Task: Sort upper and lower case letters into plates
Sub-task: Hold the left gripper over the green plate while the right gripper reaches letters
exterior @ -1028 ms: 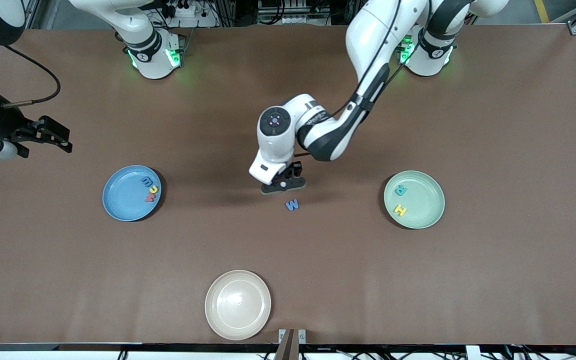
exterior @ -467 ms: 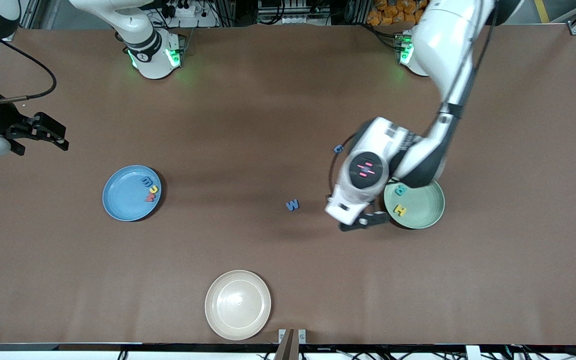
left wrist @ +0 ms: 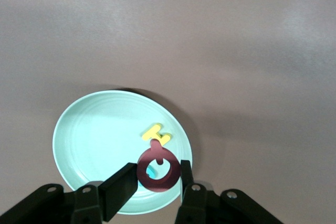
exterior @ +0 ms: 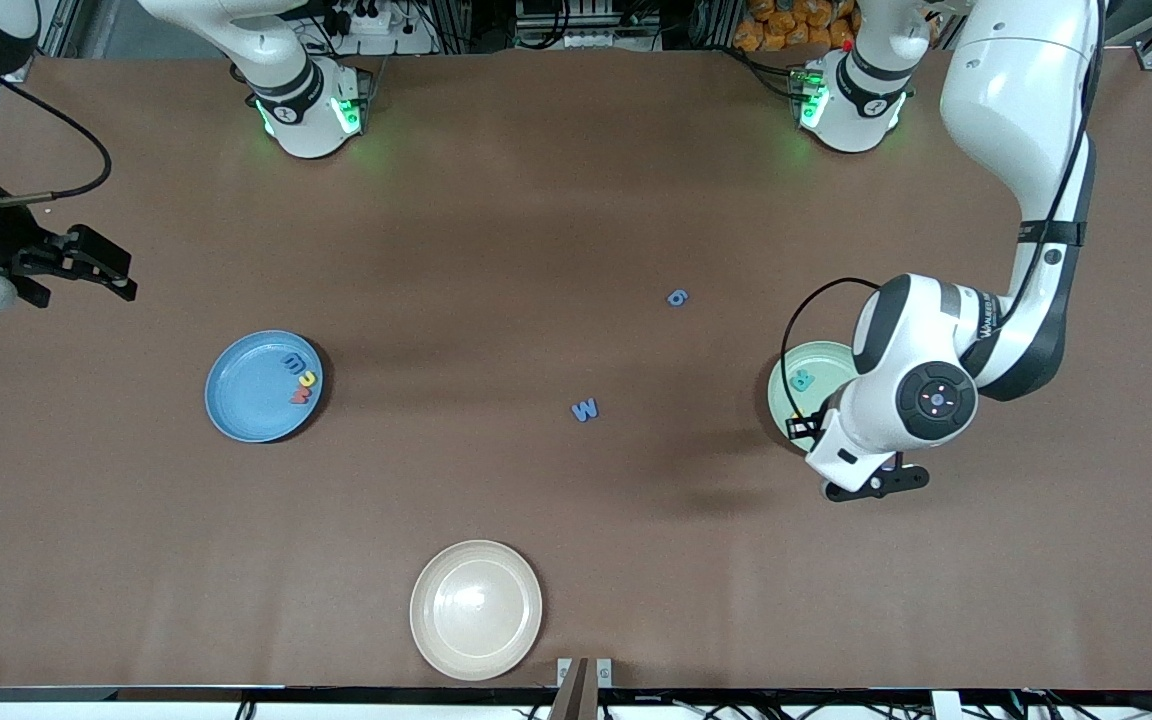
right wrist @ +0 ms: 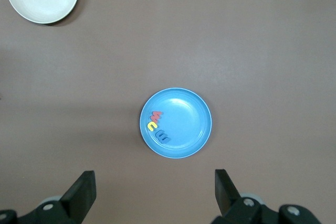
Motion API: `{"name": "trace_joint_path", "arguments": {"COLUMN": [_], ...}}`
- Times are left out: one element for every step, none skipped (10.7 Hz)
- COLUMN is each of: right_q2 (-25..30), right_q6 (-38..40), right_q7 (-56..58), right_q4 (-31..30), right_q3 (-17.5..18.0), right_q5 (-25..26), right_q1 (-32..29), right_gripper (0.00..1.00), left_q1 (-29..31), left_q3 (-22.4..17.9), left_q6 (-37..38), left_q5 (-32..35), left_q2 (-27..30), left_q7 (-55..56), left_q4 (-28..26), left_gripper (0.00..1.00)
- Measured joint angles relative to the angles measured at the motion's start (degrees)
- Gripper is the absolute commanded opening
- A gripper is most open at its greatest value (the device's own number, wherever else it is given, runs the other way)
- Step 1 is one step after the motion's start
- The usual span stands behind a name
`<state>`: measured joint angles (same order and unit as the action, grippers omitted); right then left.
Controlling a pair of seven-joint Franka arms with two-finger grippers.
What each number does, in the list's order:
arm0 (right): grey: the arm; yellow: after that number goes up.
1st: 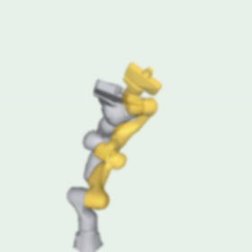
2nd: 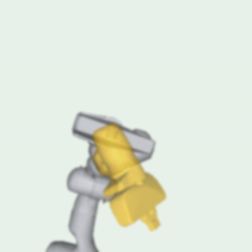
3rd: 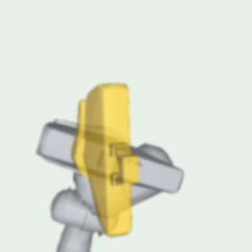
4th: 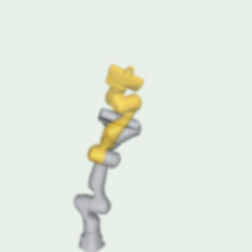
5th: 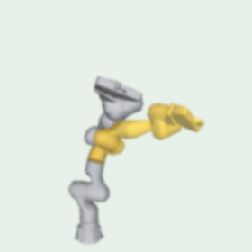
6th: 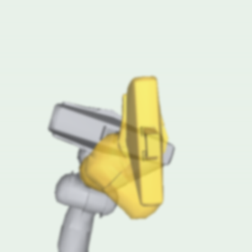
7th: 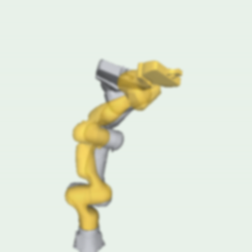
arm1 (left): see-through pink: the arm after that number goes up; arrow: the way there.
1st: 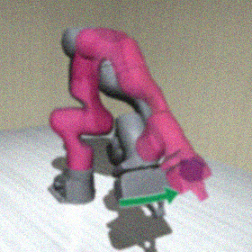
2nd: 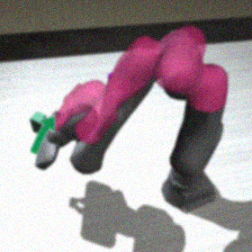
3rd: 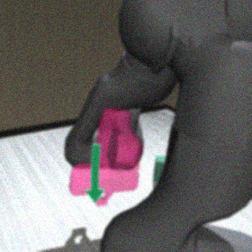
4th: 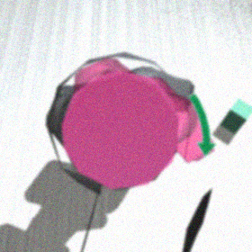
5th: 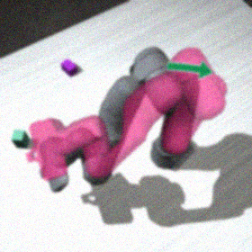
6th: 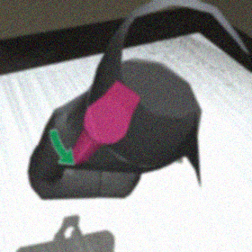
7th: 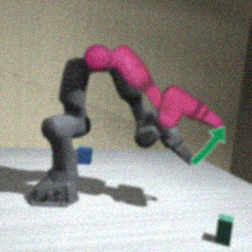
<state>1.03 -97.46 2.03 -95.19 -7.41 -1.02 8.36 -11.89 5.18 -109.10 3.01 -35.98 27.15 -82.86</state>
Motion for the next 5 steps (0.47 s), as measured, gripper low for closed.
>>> {"name": "trace_joint_path", "arguments": {"right_q2": [0.0,0.0,0.1,0.2,0.4], "right_q6": [0.4,0.8,1.1,1.3,1.3], "right_q7": [-0.6,-0.7,-0.8,-0.8,-0.8], "right_q4": [0.0,0.0,0.0,0.0,0.0], "right_q3": [0.0,0.1,0.1,0.1,0.1], "right_q5": [0.0,0.0,0.0,0.0,0.0], "right_q1": [0.0,0.0,0.0,0.0,0.0], "right_gripper": [1.0,1.0,1.0,1.0,1.0], "left_q1": [0.0,0.0,0.2,0.7,1.4], "left_q3": [0.0,0.1,0.1,0.1,0.1], "left_q6": [-0.5,-0.7,-0.9,-1.7,-3.5], "left_q5": [0.0,0.0,0.0,0.0,0.0], "left_q2": [-0.1,-0.2,-0.3,-0.4,-0.6], "left_q7": [0.0,-0.1,-0.6,-1.2,-1.7], "left_q4": [-0.5,-1.1,-2.1,-3.7,-5.7], "left_gripper": [0.1,0.1,0.09,0.09,0.1]}}
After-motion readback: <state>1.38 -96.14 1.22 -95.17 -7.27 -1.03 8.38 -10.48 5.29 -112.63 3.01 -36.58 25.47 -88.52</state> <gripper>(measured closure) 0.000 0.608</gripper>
